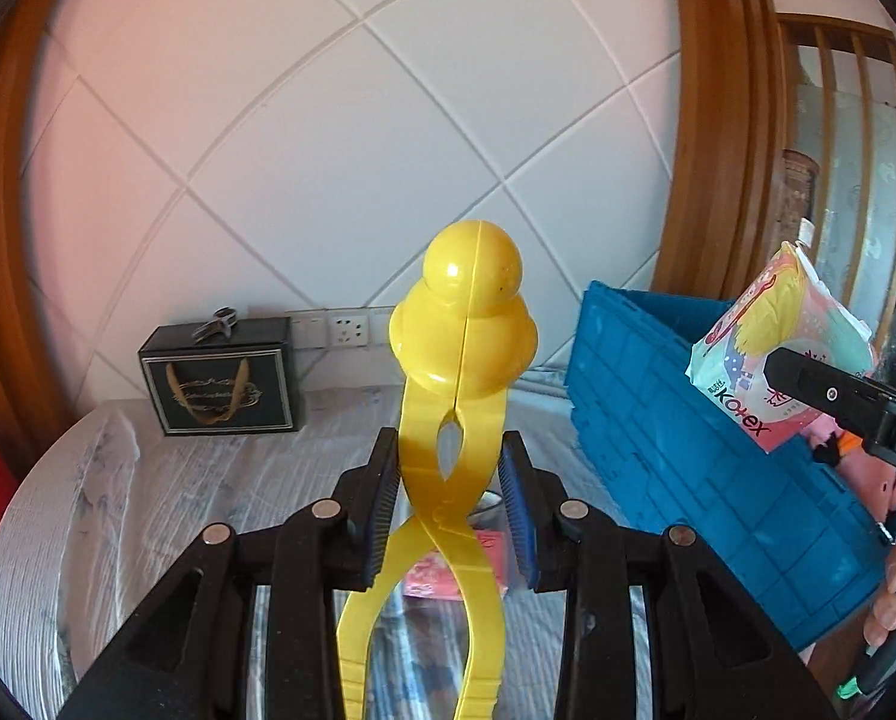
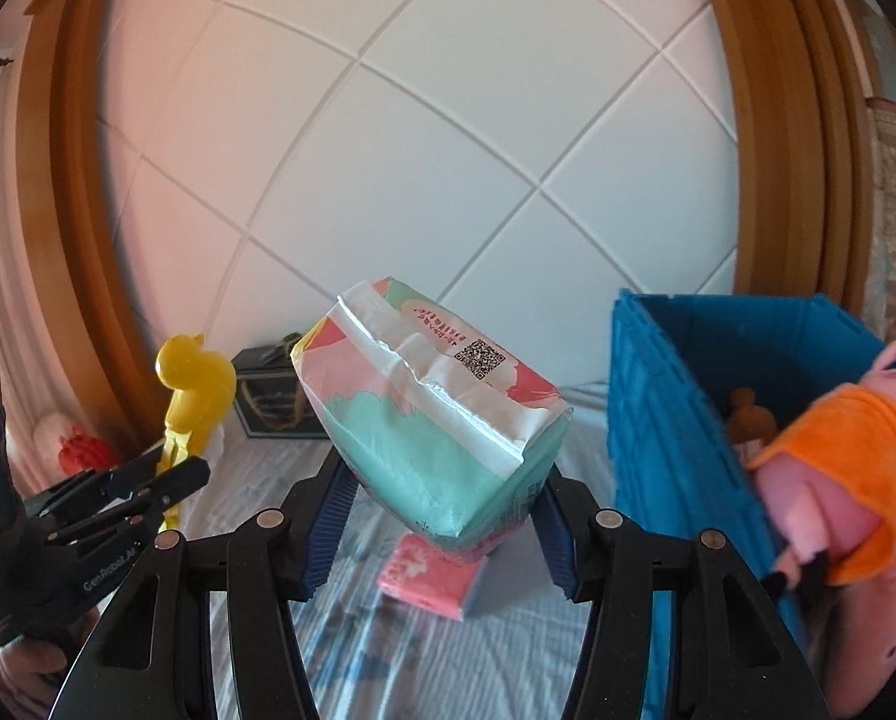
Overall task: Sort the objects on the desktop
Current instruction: 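Carry the yellow duck toy and tissue pack over the blue crate with both tools, then drop the duck toy and tissue pack into the crate, opening both tools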
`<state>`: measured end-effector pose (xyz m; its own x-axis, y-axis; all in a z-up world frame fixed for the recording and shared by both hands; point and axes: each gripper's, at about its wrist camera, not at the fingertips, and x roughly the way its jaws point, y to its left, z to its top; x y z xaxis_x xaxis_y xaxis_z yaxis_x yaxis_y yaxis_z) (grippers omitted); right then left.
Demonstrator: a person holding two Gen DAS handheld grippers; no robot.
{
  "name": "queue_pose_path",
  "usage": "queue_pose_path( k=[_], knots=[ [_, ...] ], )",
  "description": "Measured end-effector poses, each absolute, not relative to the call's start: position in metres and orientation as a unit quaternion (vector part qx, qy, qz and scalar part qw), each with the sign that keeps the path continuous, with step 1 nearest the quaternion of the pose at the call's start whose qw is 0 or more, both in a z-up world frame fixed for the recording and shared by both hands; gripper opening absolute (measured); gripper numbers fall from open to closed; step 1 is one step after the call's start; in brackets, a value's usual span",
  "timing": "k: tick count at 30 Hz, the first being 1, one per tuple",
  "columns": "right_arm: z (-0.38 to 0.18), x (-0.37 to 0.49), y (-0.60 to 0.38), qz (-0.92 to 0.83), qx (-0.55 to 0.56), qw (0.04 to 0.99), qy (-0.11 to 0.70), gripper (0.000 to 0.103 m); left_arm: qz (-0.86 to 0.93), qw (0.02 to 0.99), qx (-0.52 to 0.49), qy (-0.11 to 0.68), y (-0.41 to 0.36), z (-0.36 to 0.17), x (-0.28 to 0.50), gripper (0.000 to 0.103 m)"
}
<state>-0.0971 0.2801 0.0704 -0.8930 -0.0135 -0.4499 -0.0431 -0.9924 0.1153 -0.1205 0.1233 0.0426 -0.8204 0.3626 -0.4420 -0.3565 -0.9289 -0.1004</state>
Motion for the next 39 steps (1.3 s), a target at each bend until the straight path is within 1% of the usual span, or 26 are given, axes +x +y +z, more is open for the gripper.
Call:
queue_pose_path(
  k=[6, 9, 16, 21, 24, 27, 30, 34, 35, 36, 39],
  knots=[
    [0.101, -0.041, 0.354, 0.977, -0.189, 0.058, 0.073, 0.055, 0.946, 0.248, -0.21, 0.001, 0.203, 0.065, -0.094, 0.032],
    [0.11, -0.015, 0.397, 0.978, -0.17, 0.099, 0.076, 0.055, 0.936, 0.287, -0.203, 0.001, 0.257, 0.081, -0.074, 0.032],
    [0.116, 0.036, 0.502, 0.968, -0.148, 0.177, 0.096, 0.055, 0.91, 0.371, -0.187, 0.01, 0.372, 0.109, -0.038, 0.032],
    [0.109, 0.044, 0.552, 0.962, -0.149, 0.204, 0.106, 0.055, 0.89, 0.408, -0.202, 0.016, 0.435, 0.117, -0.033, 0.032],
    [0.102, 0.043, 0.565, 0.959, -0.161, 0.204, 0.111, 0.055, 0.885, 0.408, -0.221, 0.035, 0.469, 0.11, -0.036, 0.032],
    [0.09, 0.035, 0.573, 0.956, -0.179, 0.206, 0.105, 0.055, 0.884, 0.39, -0.249, 0.068, 0.495, 0.089, -0.05, 0.032],
    [0.07, 0.027, 0.581, 0.951, -0.199, 0.212, 0.101, 0.056, 0.882, 0.369, -0.279, 0.084, 0.508, 0.068, -0.06, 0.033],
    [0.054, 0.017, 0.59, 0.941, -0.229, 0.236, 0.081, 0.056, 0.886, 0.344, -0.292, 0.106, 0.513, 0.052, -0.064, 0.033],
    [0.052, 0.016, 0.593, 0.94, -0.232, 0.234, 0.084, 0.056, 0.887, 0.343, -0.291, 0.106, 0.512, 0.051, -0.062, 0.036],
    [0.05, 0.016, 0.594, 0.94, -0.234, 0.235, 0.084, 0.056, 0.887, 0.344, -0.289, 0.106, 0.511, 0.051, -0.06, 0.043],
    [0.049, 0.014, 0.598, 0.938, -0.238, 0.238, 0.083, 0.057, 0.891, 0.342, -0.276, 0.11, 0.514, 0.057, -0.048, 0.055]
  ],
)
